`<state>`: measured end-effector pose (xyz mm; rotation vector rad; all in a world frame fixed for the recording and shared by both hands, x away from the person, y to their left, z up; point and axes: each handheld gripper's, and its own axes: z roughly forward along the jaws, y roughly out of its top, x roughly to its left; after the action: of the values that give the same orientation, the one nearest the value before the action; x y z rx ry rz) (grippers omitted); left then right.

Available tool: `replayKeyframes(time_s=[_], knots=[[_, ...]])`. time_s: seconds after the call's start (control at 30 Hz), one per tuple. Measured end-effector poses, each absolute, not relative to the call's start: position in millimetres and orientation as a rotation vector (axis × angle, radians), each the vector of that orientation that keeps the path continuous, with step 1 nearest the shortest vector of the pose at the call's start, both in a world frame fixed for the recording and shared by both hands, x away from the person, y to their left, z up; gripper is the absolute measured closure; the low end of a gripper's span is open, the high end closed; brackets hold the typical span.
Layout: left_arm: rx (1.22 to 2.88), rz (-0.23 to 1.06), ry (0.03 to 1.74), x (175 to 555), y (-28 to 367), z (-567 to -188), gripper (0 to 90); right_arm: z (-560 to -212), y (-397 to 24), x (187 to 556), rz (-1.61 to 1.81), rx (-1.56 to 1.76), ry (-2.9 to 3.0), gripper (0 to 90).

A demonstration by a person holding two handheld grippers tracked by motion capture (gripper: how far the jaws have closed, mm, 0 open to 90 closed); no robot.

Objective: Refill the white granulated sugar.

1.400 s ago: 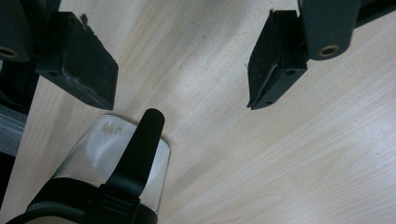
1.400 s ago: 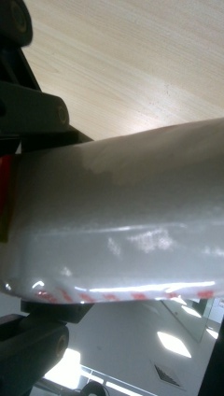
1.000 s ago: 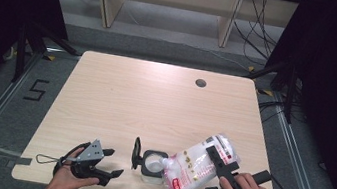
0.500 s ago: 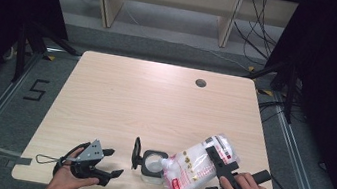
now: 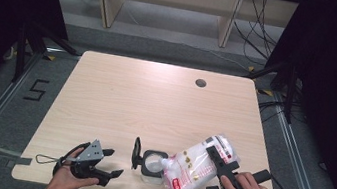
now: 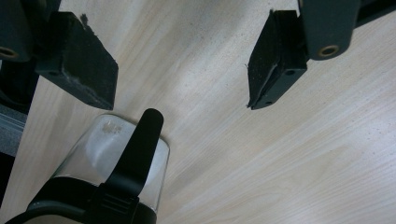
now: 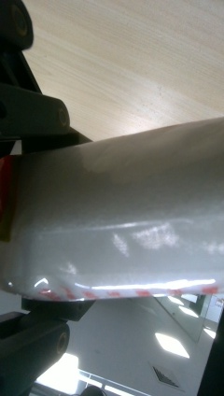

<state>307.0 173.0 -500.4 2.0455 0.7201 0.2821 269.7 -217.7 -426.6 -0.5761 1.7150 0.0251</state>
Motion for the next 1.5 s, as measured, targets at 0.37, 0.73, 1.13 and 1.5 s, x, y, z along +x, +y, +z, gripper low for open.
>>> replayKeyframes(time_s=[0.37, 0.73, 1.13, 1.5], knots=[[2.06, 0.303, 0.69, 308.1, 174.0, -499.2, 23.9, -428.1, -218.7, 271.2, 0.031, -0.57, 1.718, 45.9], [2.058, 0.303, 0.691, 308.1, 174.2, -499.2, 23.9, -428.5, -218.8, 272.2, 0.026, -0.576, 1.722, 46.0], [2.063, 0.3, 0.693, 307.9, 173.7, -499.4, 23.9, -430.2, -218.3, 273.2, 0.02, -0.563, 1.721, 46.1], [2.07, 0.293, 0.714, 307.6, 173.7, -499.9, 23.9, -428.1, -218.4, 277.0, -0.012, -0.565, 1.71, 46.2]])
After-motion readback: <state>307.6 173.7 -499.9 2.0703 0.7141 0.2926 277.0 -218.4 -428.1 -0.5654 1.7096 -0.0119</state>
